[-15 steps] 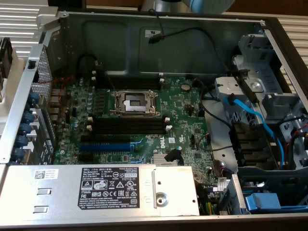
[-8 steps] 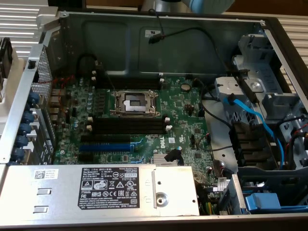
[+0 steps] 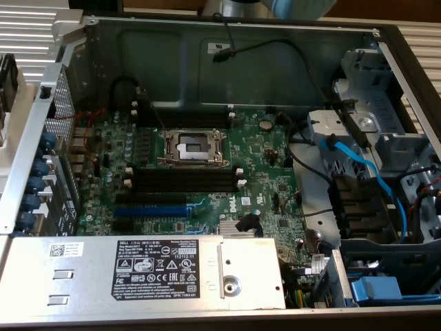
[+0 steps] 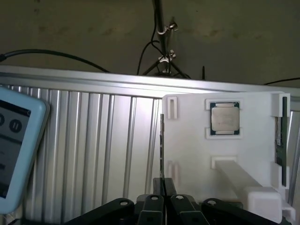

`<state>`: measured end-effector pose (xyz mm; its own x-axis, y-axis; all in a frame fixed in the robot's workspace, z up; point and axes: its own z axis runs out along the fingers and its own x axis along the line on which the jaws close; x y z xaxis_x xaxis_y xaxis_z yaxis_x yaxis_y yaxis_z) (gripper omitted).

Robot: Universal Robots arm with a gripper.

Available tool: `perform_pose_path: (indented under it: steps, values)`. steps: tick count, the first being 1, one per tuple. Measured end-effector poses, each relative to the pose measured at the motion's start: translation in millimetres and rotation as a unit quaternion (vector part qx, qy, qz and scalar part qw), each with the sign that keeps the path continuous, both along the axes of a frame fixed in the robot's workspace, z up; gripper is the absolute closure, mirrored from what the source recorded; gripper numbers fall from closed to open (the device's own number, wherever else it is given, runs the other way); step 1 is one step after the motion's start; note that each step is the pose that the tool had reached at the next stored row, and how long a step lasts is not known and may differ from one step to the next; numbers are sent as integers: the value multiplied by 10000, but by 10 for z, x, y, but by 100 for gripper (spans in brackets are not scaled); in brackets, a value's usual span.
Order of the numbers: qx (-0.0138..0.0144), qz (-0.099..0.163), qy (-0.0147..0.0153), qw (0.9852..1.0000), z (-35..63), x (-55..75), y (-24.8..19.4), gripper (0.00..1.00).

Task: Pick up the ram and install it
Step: 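Pick up the ram and move it above insertion slot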

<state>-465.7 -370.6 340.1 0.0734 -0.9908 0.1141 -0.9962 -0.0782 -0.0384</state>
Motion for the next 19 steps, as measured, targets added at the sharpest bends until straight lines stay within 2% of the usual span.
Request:
perform_pose_path:
  steps: [4, 5, 8, 13, 17, 19]
  values:
    - [-1, -1, -1, 10000, -1, 1, -1, 88]
    - [-10, -1, -1, 10000, 18, 3, -1, 88]
    - [-11, -1, -1, 10000, 150, 63, -1, 88]
    - [-11, -1, -1, 10000, 376, 239, -10, 88]
    - [-10, -2, 0, 10000, 555, 382, -40, 88]
    - [-10, -2, 0, 10000, 647, 453, -72, 88]
